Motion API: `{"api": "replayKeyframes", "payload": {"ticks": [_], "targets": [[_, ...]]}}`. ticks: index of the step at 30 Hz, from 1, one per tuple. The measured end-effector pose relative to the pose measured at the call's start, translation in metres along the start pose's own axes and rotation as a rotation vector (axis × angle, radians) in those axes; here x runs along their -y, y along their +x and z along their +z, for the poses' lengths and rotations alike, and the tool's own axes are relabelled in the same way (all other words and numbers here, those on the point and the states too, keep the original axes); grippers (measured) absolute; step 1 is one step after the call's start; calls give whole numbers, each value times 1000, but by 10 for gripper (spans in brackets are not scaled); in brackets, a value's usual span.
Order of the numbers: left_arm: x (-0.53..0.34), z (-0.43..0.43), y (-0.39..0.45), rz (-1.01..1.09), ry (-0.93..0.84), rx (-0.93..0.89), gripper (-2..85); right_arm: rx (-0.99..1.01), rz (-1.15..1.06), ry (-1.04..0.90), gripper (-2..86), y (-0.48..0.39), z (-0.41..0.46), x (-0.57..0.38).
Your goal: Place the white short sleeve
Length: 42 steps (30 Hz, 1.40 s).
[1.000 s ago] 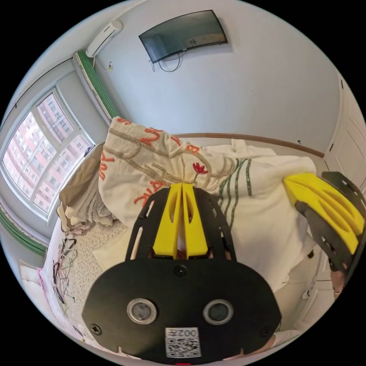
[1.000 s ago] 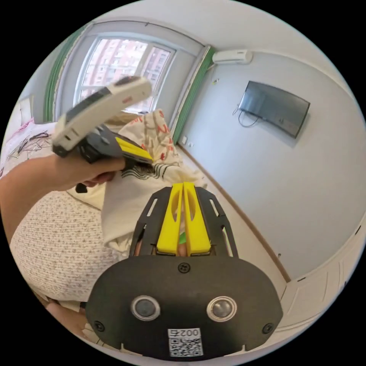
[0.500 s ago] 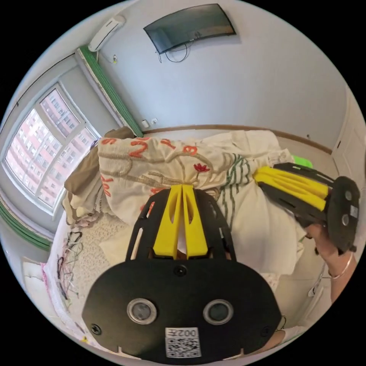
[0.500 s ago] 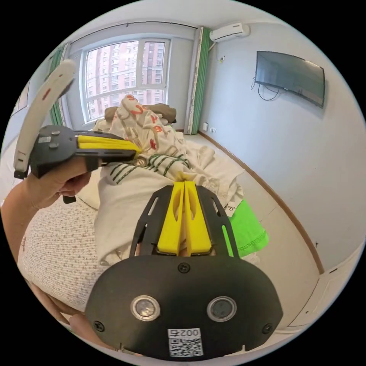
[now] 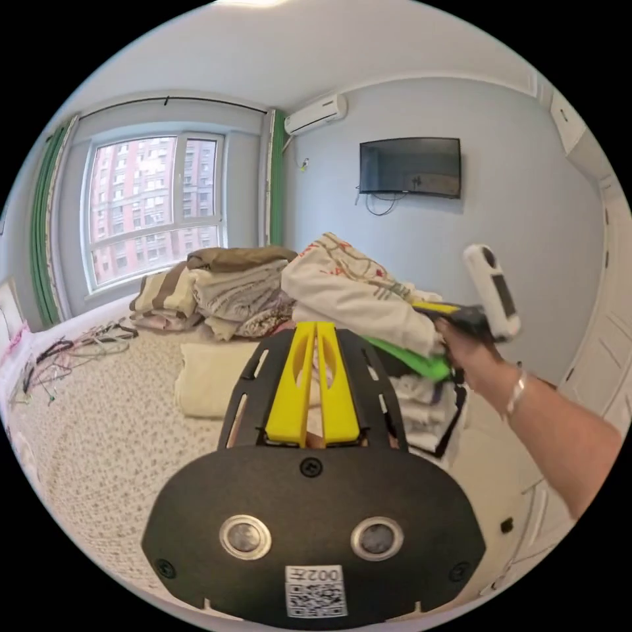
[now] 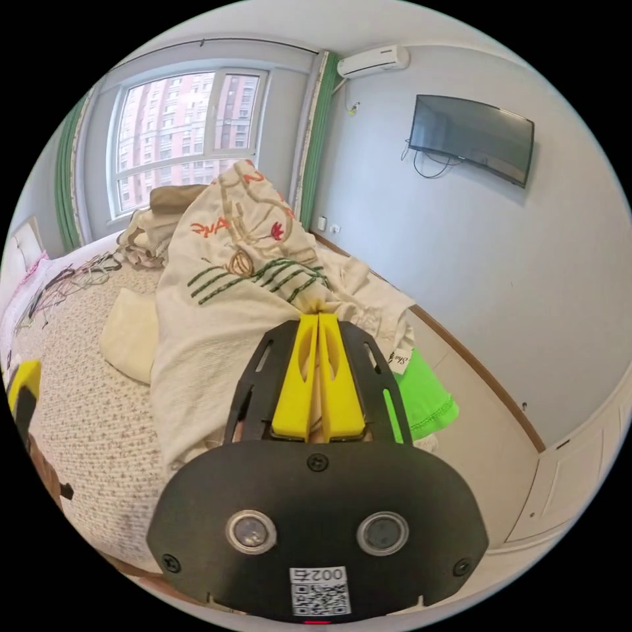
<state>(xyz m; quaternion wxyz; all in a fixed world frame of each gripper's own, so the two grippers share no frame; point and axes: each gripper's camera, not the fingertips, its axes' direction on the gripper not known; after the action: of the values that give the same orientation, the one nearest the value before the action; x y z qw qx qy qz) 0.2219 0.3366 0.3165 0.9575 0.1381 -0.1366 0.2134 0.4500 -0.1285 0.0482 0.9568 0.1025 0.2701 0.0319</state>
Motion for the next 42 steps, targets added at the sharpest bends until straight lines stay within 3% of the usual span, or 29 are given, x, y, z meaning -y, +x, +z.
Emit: {"api": "replayKeyframes", "payload": {"ticks": [7,16,42], "targets": [[-100,-142,-41,66,21,140,-10,14,-95,75,-8,-24,-49,-6],[-164,-240,-75,-17,-63,309,-10,32,-55,41,-8,-18,-81,13],[-202,-317,-86,-117,-133,253,-10,-60,-52,241,-6,-34,-207,2]]}}
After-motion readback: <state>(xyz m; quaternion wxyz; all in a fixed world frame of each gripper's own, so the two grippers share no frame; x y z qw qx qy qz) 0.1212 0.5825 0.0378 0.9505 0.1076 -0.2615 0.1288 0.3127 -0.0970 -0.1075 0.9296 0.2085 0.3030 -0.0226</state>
